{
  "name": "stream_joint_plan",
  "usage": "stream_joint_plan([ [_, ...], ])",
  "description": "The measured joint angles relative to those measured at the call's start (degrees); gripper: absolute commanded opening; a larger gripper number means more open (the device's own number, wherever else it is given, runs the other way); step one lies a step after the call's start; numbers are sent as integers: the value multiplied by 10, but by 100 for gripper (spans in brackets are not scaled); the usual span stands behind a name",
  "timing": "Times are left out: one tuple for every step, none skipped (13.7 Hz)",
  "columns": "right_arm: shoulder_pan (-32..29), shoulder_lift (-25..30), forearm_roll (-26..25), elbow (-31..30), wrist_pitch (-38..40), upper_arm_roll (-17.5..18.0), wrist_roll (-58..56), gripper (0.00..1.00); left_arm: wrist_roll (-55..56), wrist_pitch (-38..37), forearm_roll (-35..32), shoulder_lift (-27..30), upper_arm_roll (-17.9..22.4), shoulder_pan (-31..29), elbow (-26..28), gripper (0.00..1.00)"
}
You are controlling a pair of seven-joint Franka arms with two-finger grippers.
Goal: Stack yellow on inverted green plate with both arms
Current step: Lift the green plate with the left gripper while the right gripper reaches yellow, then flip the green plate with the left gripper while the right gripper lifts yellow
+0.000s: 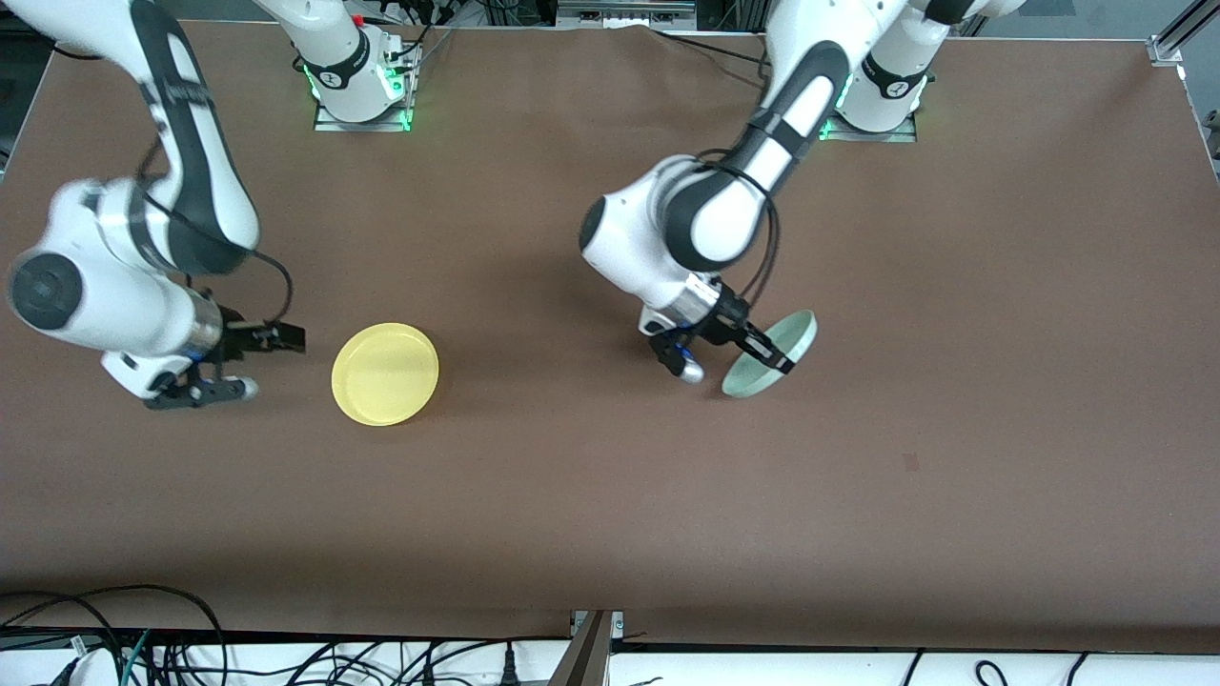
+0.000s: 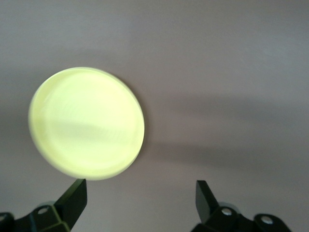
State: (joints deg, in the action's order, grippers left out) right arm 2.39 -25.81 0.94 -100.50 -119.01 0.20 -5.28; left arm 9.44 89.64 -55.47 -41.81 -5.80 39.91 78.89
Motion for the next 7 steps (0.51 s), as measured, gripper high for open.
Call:
stream_joint_plan([
  [0, -30, 0, 0, -30, 0, 0, 95, 18, -6, -14, -3, 0, 16, 0, 0],
  [0, -53, 0, 0, -53, 0, 0, 93, 38, -11, -21, -4, 1, 31, 0, 0],
  [0, -71, 0, -1, -70, 0, 0, 90, 61, -21, -22, -7, 1, 45, 1, 0],
  [0, -82, 0, -2, -83, 1, 0, 84, 88, -34, -22, -13, 1, 60, 1, 0],
  [0, -88, 0, -6, -95, 1, 0, 78, 124, -43, -23, -23, 1, 77, 2, 0],
  [0, -91, 0, -12, -105, 2, 0, 71, 164, -53, -23, -36, 1, 97, 3, 0],
  [1, -91, 0, -18, -113, 2, 0, 62, 203, -77, -36, -52, 3, 121, 3, 0],
])
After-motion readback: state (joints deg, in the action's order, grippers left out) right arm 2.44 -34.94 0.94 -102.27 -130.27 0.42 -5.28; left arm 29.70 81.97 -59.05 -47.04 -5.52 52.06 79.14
